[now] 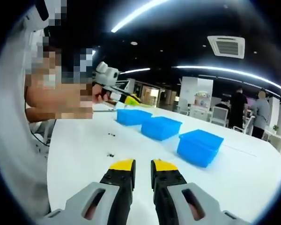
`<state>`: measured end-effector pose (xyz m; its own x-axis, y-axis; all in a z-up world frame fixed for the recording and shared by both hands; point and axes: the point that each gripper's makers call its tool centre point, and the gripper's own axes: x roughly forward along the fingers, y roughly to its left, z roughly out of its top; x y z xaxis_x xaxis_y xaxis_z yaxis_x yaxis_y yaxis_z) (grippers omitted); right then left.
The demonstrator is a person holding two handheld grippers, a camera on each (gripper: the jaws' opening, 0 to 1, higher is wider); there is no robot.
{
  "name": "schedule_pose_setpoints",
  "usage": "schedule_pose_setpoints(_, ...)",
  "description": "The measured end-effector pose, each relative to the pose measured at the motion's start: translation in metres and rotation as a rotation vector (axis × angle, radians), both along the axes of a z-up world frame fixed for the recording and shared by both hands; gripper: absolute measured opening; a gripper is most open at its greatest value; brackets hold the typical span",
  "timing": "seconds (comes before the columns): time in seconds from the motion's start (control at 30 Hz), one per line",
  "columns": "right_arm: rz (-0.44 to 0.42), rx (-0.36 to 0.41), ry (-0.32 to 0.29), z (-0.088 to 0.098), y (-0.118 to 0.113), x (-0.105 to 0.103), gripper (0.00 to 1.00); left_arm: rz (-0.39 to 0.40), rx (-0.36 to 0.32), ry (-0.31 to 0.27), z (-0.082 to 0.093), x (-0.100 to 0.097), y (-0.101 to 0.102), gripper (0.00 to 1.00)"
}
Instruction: Pick up the resistors one by one and place each resistor into its matching bin, sorting the parts by color and model until every resistor is separated into the correct bin for its type
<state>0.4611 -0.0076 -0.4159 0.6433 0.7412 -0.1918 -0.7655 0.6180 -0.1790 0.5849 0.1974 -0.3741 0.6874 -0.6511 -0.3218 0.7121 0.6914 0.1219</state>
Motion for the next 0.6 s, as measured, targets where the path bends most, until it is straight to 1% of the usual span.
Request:
schedule_pose_setpoints(0.07,0.002,-0.003,0.001,-0.001,0.000,0.000,0.16,-0.054,0.053,0.057,-0.011,-0.013,-0.001,0.21)
schedule_pose_setpoints(0.13,0.001,-0.001,0.002,-0.001,0.000,0.000,0.16,-0.112,0.133,0.106,-0.025,-0.028,-0.001,0.20)
schedule_pose_setpoints(0.17,0.000,-0.001,0.003,-0.001,0.000,0.000,0.16,-0.126,0.172,0.131,-0.033,-0.034,0.000,0.18)
schedule_pose_setpoints(0.2,0.000,0.000,0.003,-0.001,-0.001,0.000,0.16,-0.125,0.200,0.157,-0.039,-0.039,0.003,0.17)
schedule_pose_setpoints(0.23,-0.001,-0.001,0.005,-0.002,-0.001,0.000,0.16,-0.118,0.210,0.180,-0.043,-0.042,0.005,0.16)
schedule_pose_setpoints(0.33,-0.001,-0.001,0.007,-0.003,-0.001,0.000,0.16,-0.137,0.251,0.280,-0.059,-0.059,0.011,0.14)
schedule_pose_setpoints(0.4,0.000,0.000,0.009,-0.003,0.000,-0.001,0.16,-0.140,0.299,0.355,-0.071,-0.071,0.017,0.13)
schedule_pose_setpoints(0.43,0.001,0.001,0.009,-0.003,0.000,-0.001,0.16,-0.141,0.330,0.402,-0.079,-0.079,0.020,0.13)
schedule_pose_setpoints(0.5,0.003,-0.001,0.009,-0.004,0.001,-0.001,0.16,-0.137,0.334,0.445,-0.087,-0.085,0.020,0.12)
schedule_pose_setpoints(0.6,0.005,-0.003,0.011,-0.005,0.001,-0.001,0.16,-0.138,0.334,0.478,-0.096,-0.088,0.020,0.12)
